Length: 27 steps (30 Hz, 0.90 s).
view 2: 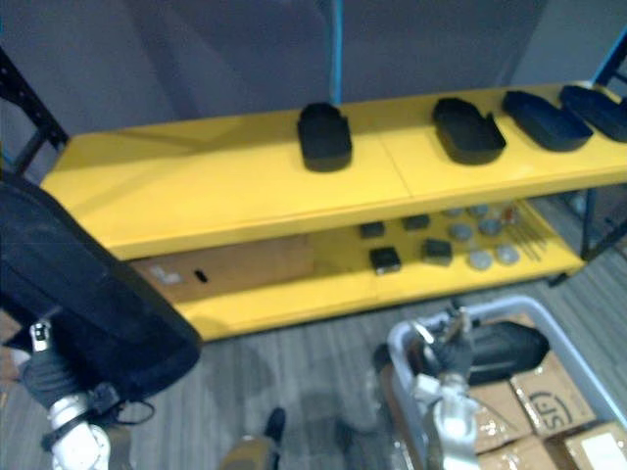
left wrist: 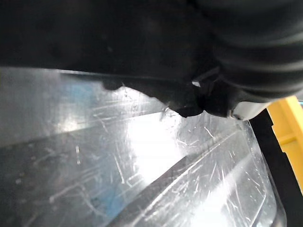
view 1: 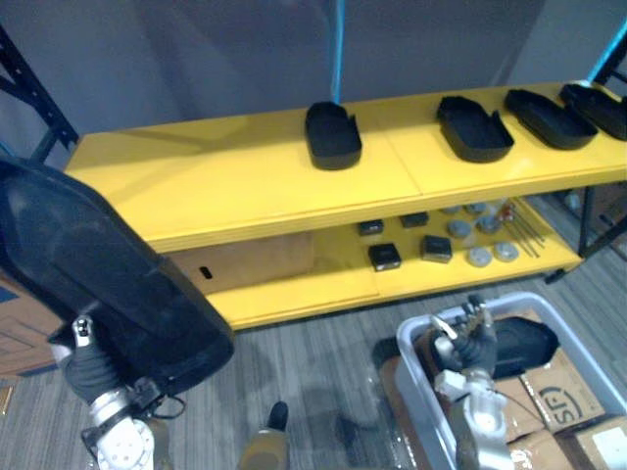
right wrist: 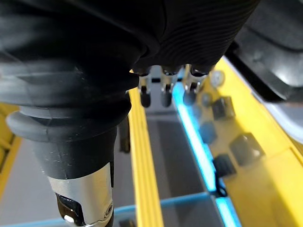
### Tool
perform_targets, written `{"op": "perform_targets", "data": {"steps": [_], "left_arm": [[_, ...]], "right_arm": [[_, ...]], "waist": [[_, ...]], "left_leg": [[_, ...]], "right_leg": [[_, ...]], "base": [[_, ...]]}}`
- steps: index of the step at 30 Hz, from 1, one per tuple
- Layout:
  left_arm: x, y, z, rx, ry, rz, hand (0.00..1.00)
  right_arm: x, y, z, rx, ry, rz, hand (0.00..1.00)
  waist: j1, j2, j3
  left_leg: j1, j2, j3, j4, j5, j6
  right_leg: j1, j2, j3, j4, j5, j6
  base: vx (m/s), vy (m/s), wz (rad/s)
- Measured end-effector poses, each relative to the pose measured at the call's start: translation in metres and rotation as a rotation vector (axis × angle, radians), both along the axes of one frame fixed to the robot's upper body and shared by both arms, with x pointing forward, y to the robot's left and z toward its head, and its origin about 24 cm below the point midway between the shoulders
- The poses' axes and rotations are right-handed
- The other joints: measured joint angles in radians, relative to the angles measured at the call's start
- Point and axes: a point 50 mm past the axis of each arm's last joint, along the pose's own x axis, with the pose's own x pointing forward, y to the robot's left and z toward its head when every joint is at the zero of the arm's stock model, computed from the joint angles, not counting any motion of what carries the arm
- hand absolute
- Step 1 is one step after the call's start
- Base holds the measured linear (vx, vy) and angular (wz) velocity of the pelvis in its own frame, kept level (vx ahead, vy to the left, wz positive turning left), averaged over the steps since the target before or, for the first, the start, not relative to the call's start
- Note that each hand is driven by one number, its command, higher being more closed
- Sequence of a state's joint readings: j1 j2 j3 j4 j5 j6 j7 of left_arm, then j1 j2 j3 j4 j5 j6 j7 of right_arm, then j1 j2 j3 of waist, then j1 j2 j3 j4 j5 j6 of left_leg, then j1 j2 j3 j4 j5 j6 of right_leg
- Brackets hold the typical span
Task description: Walk over and take plastic housings, then place them on the shelf
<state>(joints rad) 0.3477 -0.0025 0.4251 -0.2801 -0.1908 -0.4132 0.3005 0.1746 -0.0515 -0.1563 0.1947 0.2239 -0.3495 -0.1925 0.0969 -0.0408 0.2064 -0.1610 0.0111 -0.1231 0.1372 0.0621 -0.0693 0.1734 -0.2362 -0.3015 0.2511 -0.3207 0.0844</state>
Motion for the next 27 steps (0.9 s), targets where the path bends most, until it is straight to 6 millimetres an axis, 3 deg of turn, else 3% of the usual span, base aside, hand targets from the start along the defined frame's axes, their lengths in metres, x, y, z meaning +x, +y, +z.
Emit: {"op": "perform_targets", "data": {"steps": [1, 2, 3, 5, 6, 8, 9, 11, 14, 15, 16, 20, 23, 27], "left_arm": [[-0.004, 0.008, 0.010, 0.054, -0.019, 0.022, 1.00], [-0.006, 0.012, 0.017, 0.092, -0.045, 0.028, 1.00], [-0.007, 0.015, 0.020, 0.106, -0.053, 0.038, 1.00], [-0.004, 0.018, 0.027, 0.149, -0.065, 0.022, 1.00], [-0.004, 0.018, 0.028, 0.154, -0.065, 0.021, 1.00], [-0.002, 0.019, 0.030, 0.153, -0.075, 0.028, 1.00], [0.001, 0.019, 0.031, 0.142, -0.087, 0.033, 1.00], [0.009, 0.015, 0.031, 0.124, -0.105, 0.016, 1.00], [0.016, 0.006, 0.029, 0.103, -0.109, -0.015, 1.00], [0.016, 0.004, 0.029, 0.105, -0.109, -0.024, 1.00], [0.015, 0.000, 0.025, 0.088, -0.098, -0.021, 1.00], [0.013, -0.012, 0.012, 0.019, -0.054, -0.020, 1.00], [0.016, -0.013, 0.012, 0.021, -0.055, -0.027, 1.00], [0.021, -0.016, 0.017, 0.097, -0.029, -0.026, 1.00]], "right_arm": [[-0.003, -0.003, -0.001, 0.008, 0.003, -0.036, 0.00], [-0.007, -0.011, 0.001, -0.005, 0.000, -0.075, 0.00], [-0.007, -0.012, 0.002, -0.004, -0.001, -0.081, 0.00], [-0.006, -0.011, 0.002, 0.009, -0.007, -0.107, 0.00], [-0.005, -0.010, 0.003, 0.013, -0.012, -0.106, 0.00], [-0.002, -0.006, 0.004, 0.020, -0.023, -0.101, 0.00], [0.002, -0.004, 0.007, 0.013, -0.038, -0.096, 0.00], [-0.001, -0.007, 0.012, -0.007, -0.052, -0.110, 0.00], [-0.007, -0.014, 0.025, -0.036, -0.110, -0.142, 0.00], [-0.006, -0.014, 0.030, -0.043, -0.141, -0.139, 0.00], [-0.004, -0.015, 0.034, -0.059, -0.155, -0.133, 0.00], [0.001, -0.023, 0.048, -0.121, -0.203, -0.102, 0.00], [0.003, -0.025, 0.052, -0.143, -0.219, -0.060, 0.00], [0.007, -0.019, 0.072, -0.177, -0.351, -0.022, 0.00]], "waist": [[0.000, -0.032, -0.004], [-0.003, -0.019, -0.009], [-0.003, -0.021, -0.011], [-0.002, -0.030, -0.026], [-0.004, -0.026, -0.024], [-0.019, -0.023, -0.023], [-0.025, -0.016, -0.021], [-0.042, -0.009, -0.020], [-0.057, -0.022, -0.028], [-0.055, -0.046, -0.043], [-0.049, -0.053, -0.063], [-0.044, 0.036, -0.108], [-0.055, 0.050, -0.116], [-0.057, 0.034, -0.122]], "left_leg": [[-0.014, -0.039, 0.050, 0.072, -0.054, 0.043], [-0.006, -0.049, 0.055, 0.096, -0.096, 0.015], [-0.004, -0.054, 0.050, 0.102, -0.104, 0.021], [0.041, -0.050, 0.037, 0.049, -0.112, 0.036], [0.059, -0.043, 0.030, 0.029, -0.110, 0.044], [0.094, -0.026, 0.019, 0.002, -0.109, 0.064], [0.109, -0.008, 0.013, -0.010, -0.112, 0.066], [0.126, 0.008, -0.001, -0.018, -0.112, 0.056], [0.151, -0.002, -0.002, -0.023, -0.130, 0.041], [0.160, -0.017, 0.005, -0.023, -0.148, 0.028], [0.160, -0.011, 0.018, -0.015, -0.171, 0.014], [0.145, 0.059, 0.085, -0.007, -0.197, -0.002], [0.170, 0.072, 0.113, -0.031, -0.196, -0.007], [0.178, 0.048, 0.125, -0.042, -0.196, -0.006]], "right_leg": [[0.018, -0.026, -0.004, -0.006, -0.001, -0.021], [-0.006, -0.031, 0.011, 0.118, 0.028, -0.043], [-0.053, -0.044, 0.037, 0.210, 0.052, -0.043], [-0.189, -0.061, 0.106, 0.452, 0.219, -0.068], [-0.212, -0.062, 0.117, 0.494, 0.254, -0.080], [-0.254, -0.041, 0.128, 0.524, 0.158, -0.077], [-0.280, -0.002, 0.132, 0.468, 0.102, -0.075], [-0.295, 0.050, 0.146, 0.319, 0.087, -0.070], [-0.283, 0.072, 0.156, 0.091, 0.172, -0.045], [-0.274, 0.064, 0.154, 0.029, 0.267, -0.046], [-0.240, 0.069, 0.143, -0.032, 0.242, 0.007], [-0.197, 0.142, 0.135, -0.168, 0.298, -0.011], [-0.170, 0.154, 0.135, -0.192, 0.300, -0.013], [-0.134, 0.132, 0.115, -0.251, 0.326, -0.004]], "base": [[0.23, 0.018, 0.26], [0.22, 0.060, 0.30], [0.15, 0.139, 0.28], [0.06, 0.228, 0.16], [0.06, 0.171, 0.10], [0.00, 0.105, 0.08], [-0.12, 0.056, 0.11], [-0.12, 0.030, 0.25], [0.16, -0.057, 0.27], [0.24, -0.182, -0.04], [0.23, -0.194, -0.10], [0.17, -0.136, -0.13], [0.12, -0.025, -0.07], [0.02, 0.056, 0.07]]}}
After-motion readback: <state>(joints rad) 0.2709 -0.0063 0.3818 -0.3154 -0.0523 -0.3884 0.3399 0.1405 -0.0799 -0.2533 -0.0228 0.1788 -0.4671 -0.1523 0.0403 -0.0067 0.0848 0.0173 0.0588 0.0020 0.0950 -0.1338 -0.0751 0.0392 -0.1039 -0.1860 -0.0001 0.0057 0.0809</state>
